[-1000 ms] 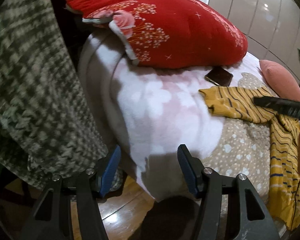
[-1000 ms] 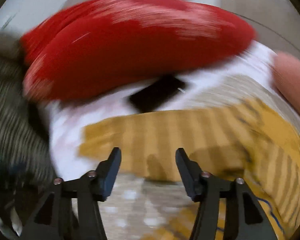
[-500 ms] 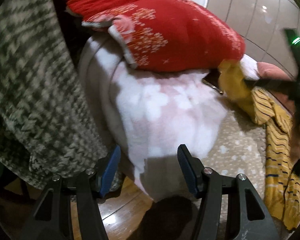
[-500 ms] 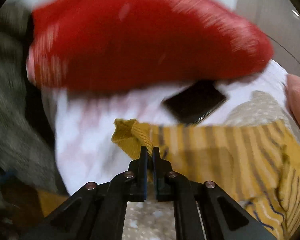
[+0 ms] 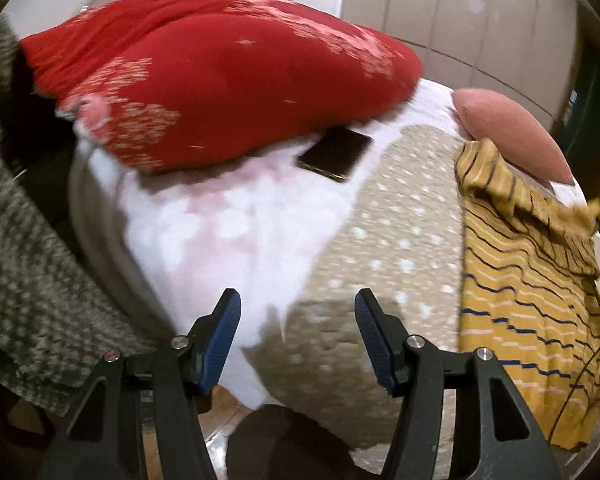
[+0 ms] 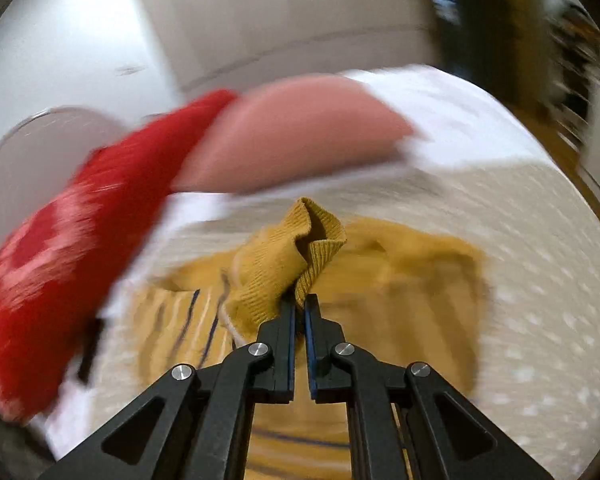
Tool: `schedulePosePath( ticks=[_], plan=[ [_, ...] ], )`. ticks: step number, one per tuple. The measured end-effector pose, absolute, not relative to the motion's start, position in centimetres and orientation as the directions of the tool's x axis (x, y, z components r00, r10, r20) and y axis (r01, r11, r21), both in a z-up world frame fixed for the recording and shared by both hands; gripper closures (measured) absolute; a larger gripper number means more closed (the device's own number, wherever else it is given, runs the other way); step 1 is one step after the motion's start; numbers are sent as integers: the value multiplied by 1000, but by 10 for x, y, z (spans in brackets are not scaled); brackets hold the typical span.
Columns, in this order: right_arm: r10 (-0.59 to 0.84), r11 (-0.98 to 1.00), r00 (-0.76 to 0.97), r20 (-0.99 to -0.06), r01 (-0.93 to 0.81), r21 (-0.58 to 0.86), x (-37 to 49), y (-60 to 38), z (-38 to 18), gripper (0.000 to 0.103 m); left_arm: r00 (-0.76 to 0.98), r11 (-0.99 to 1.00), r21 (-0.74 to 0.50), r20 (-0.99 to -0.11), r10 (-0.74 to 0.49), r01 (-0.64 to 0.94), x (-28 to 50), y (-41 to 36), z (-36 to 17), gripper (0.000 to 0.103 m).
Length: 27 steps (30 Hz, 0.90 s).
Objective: Fold small clothes
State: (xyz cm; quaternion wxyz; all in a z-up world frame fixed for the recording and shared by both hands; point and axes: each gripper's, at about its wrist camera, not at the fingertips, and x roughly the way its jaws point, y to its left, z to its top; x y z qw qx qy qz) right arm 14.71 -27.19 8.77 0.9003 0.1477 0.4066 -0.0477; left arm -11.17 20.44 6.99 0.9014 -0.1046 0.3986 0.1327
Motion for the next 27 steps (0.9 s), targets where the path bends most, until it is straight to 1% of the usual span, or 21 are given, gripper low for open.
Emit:
schedulePosePath(
  ticks=[1,2,3,5,6,8,10,11,14,16,18,20,22,23,26,27],
  plan=[
    [15,947,636,-771,238,214,149,-285,73,95,645,946,-84,-750,146,-312,-108,198,69,45],
    [9,938,595,-803,274,213,152,-302,55,95,643,950,-86,-754,136,-301,-105,192,69,45],
    [25,926,577,-816,294,237,150,-312,45,94,642,954,-86,-757,124,-286,-100,184,69,45],
    [81,897,595,-800,306,319,137,-329,37,94,642,961,-82,-759,113,-265,-94,172,70,45],
    [95,892,607,-789,300,338,131,-333,39,92,640,965,-80,-762,102,-249,-89,165,70,45],
    [120,891,622,-774,276,360,112,-338,49,86,631,970,-84,-771,81,-226,-81,156,68,45],
    [155,890,634,-758,244,386,91,-343,59,75,610,974,-101,-791,46,-204,-72,149,62,45],
    [178,885,636,-751,230,405,75,-345,61,74,600,974,-113,-800,27,-195,-68,146,59,45],
    [257,862,631,-732,192,469,37,-354,62,64,566,971,-152,-824,-22,-183,-60,143,46,45],
    [293,851,621,-727,178,495,7,-361,60,54,550,971,-161,-835,-38,-177,-58,141,38,45],
    [317,844,602,-733,174,507,-23,-364,55,50,534,972,-167,-844,-53,-168,-57,139,30,45],
    [343,835,573,-744,176,521,-48,-360,40,49,527,976,-156,-849,-51,-155,-56,134,24,44],
    [380,824,544,-748,169,542,-68,-350,24,49,538,981,-134,-842,-39,-138,-57,128,23,39],
    [408,815,526,-746,159,558,-79,-341,14,49,540,983,-131,-841,-43,-127,-58,125,23,39],
    [484,772,511,-711,133,621,-96,-316,-8,48,542,980,-181,-834,-106,-86,-63,118,25,39],
    [499,764,513,-699,121,634,-101,-309,-11,48,540,975,-214,-829,-145,-67,-65,115,26,39]
  ],
)
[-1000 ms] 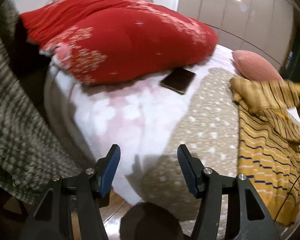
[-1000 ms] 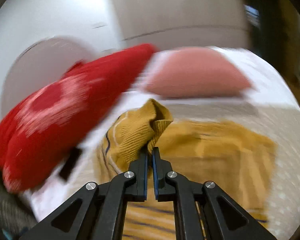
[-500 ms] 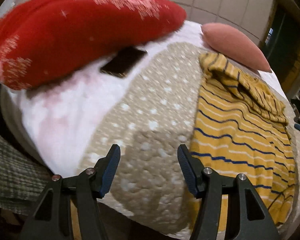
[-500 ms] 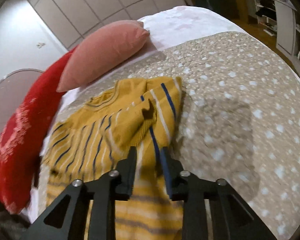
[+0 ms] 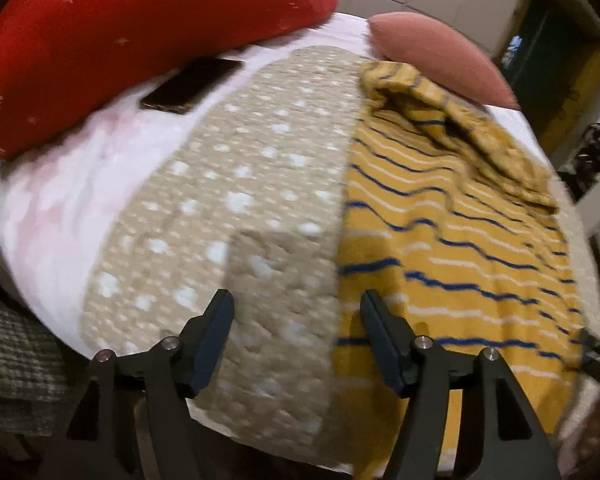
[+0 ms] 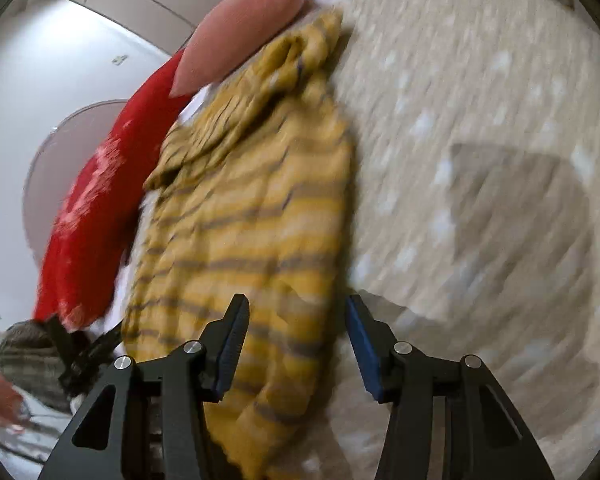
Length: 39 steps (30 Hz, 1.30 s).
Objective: Fold small clothes
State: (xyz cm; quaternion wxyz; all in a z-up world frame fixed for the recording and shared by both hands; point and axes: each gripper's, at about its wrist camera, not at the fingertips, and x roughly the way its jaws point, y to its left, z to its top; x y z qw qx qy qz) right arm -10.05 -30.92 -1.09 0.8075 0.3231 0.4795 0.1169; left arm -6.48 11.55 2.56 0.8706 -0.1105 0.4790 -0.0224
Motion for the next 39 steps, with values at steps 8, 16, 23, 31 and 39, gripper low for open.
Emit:
schedulePosePath(
  ticks=[8,16,23,31,39],
  plan=[
    [636,664,507,-581,23,748,-131,-267,-27,47,508,913,-404,-776,-373,54,-87,92,25,39],
    [585,675,580,-567,40,737,-154,-252,-32,47,504,961,-276,-826,-253,28,-85,68,19,51],
    [566,672,569,-596,100,733,-136,-259,-23,93,487,955,-294,-838,-247,-21,-84,75,41,94],
    [620,651,587,-520,-15,759,-188,-275,16,95,559,939,-338,-769,-310,56,-156,74,87,95],
    [663,630,528,-531,-10,777,-253,-294,0,94,462,922,-386,-812,-356,32,-205,81,54,95]
  ],
)
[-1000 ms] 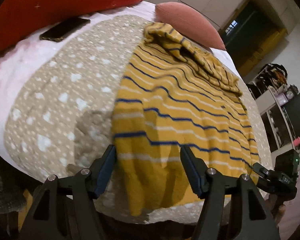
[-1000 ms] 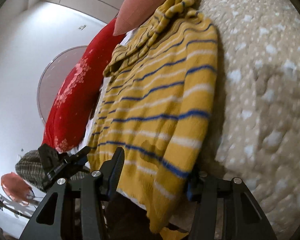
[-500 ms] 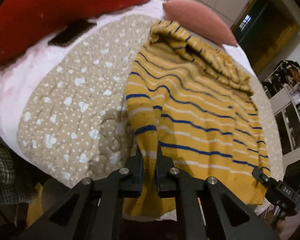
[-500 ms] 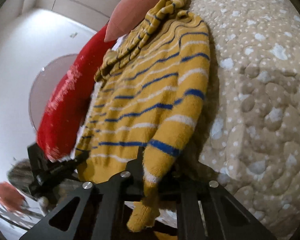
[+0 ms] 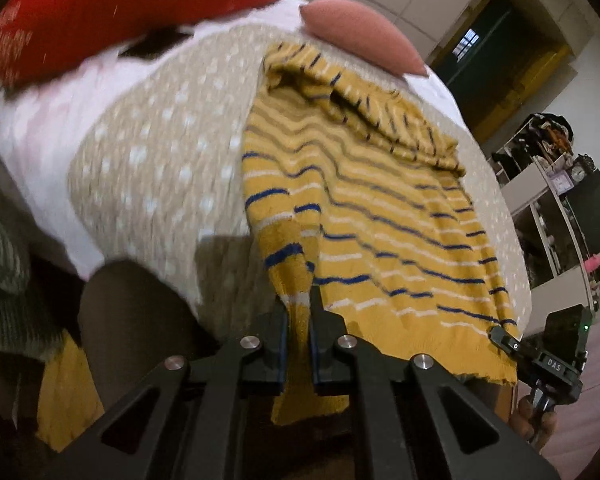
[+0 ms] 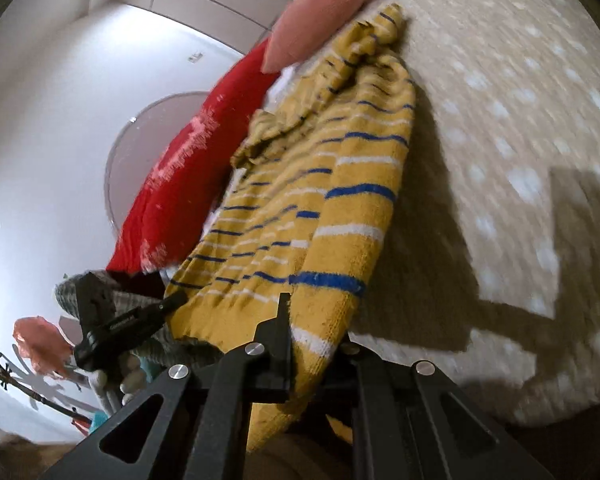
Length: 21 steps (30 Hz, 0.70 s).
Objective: Fold small clothes
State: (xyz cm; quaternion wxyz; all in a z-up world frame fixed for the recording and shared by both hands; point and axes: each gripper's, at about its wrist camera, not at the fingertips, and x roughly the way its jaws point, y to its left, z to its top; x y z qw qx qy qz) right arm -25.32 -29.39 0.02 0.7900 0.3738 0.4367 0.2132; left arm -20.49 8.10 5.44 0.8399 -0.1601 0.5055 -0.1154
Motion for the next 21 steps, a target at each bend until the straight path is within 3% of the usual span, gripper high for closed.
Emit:
schedulePosePath(
  ticks=[10,21],
  plan=[
    [645,638,545,-536,4,770,-253,-298,9,94,533,935,-348,-781,-327,63,-206,74,70,95],
    [652,652,612,-448,-150,744,-205,-289,80,94,581,898,-434,-712,-393,75,-159,86,107,95]
  ],
)
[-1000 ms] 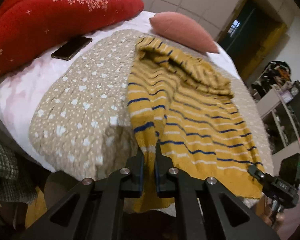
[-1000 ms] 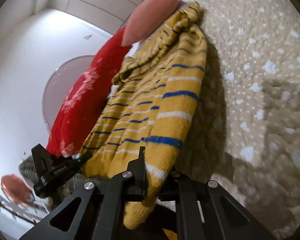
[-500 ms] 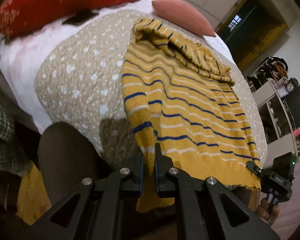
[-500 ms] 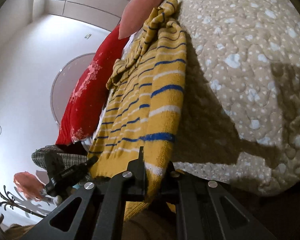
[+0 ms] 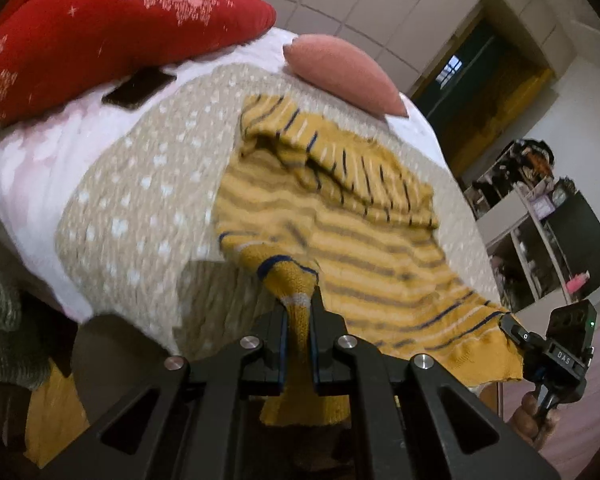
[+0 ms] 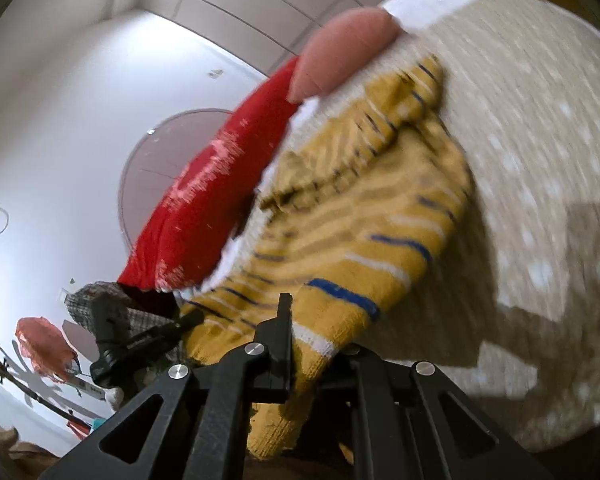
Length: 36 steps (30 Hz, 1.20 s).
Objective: Fold small clothes
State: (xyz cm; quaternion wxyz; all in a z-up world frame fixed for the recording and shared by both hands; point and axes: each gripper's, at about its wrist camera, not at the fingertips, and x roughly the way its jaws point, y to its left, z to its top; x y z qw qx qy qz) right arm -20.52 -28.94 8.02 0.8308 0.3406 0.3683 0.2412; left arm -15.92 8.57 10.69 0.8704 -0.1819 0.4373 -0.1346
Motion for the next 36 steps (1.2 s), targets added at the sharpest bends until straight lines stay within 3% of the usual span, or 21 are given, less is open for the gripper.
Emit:
schedulePosePath(
  ticks=[11,18,27,29,31,33,36],
  plan=[
    [618,667,663,-422,-158,728,-115,-284,110,94,632,903,-424,-685,-364,60,-87,81,128,95],
    [568,651,703,-428,-66,756,-32,-304,110,94,633,910,-414,-701,-330,17,1,68,134,95],
    [501,677,665,-553,96,730,78,-318,62,91,544,932,-360,-792,-278,-48,125,47,83,94],
    [504,654,656,-561,133,744,96,-324,49,89,531,920,-387,-791,-303,-52,138,49,75,94],
    [514,626,655,-554,155,764,109,-330,39,73,524,898,-434,-781,-340,-65,151,53,68,90],
    [500,617,659,-562,184,765,124,-335,30,63,513,874,-480,-771,-377,-80,164,57,63,87],
    [493,595,666,-560,211,775,139,-342,22,58,509,850,-515,-764,-396,-111,181,61,58,80]
  ],
)
